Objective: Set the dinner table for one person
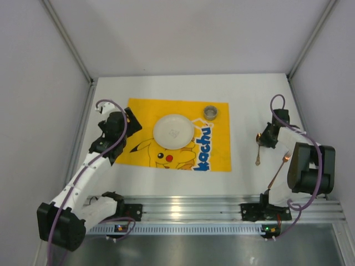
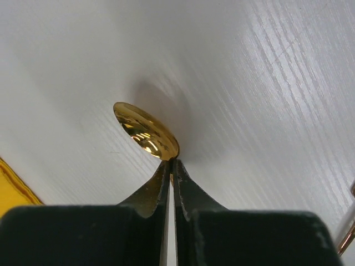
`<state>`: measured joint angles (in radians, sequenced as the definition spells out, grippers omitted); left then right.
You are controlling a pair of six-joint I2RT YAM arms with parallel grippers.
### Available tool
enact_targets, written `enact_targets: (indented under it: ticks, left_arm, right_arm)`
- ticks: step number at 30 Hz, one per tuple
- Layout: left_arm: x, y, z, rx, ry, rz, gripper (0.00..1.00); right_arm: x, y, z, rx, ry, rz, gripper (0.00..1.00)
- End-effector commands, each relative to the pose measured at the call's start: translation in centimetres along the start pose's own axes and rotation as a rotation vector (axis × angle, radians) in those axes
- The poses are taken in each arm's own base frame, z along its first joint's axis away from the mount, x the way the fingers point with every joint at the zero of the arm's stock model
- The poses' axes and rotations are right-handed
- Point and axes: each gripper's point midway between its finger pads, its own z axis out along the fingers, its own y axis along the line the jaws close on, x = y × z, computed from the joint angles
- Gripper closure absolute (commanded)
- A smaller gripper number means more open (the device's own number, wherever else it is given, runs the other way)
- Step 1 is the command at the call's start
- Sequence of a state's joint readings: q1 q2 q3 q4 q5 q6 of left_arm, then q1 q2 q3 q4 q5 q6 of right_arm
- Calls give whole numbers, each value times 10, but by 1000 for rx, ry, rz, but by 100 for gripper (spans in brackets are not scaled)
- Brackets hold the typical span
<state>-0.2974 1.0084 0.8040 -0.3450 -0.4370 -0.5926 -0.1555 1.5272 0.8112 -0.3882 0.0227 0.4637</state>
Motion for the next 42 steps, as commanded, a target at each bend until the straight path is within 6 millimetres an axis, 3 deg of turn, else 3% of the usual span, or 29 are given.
enact_targets:
  ticks: [1,4,6,9,14,19,21,22,24,27,31,38,42]
  left_arm:
    - [-13,-12,1,37,-28,-39,6]
    - [-12,-16,4,48,-21,-34,6]
    - [-13,-19,6,55,-20,-32,6]
    - [-11,-24,10,69,-7,-30,7]
    - [-14,-33,12,91,1,-32,7]
    - [-18,-32,11,90,-9,-17,7]
    - [-16,-30,9,86,-7,-14,7]
    - [-15,-29,8,86,-6,-15,7]
    - [-15,-26,5,85,-12,-17,7]
    - [-14,-21,2,76,-16,-14,7]
    - [-16,-16,-3,63,-25,-3,6]
    - [-17,-8,-9,42,-30,9,5]
    - [-11,-5,-9,37,-17,13,5]
  right_arm:
    - [-2,6,-13,-33,-33,-28,100]
    - [-17,22,-33,-75,-86,-45,100]
    - [-41,38,-60,-125,-176,-50,100]
    - [-60,62,-97,-192,-251,-58,100]
    - [-61,78,-118,-241,-269,-55,100]
    - [-31,85,-103,-276,-173,-72,100]
    - [-23,81,-92,-258,-139,-70,79]
    - [-19,79,-83,-241,-115,-72,43]
    - [-20,76,-73,-215,-110,-77,27]
    - [-18,71,-51,-164,-77,-87,26]
    - [-10,66,-23,-118,-19,-84,32]
    - [6,48,-3,-50,10,-54,41]
    - [8,46,4,-51,0,-51,51]
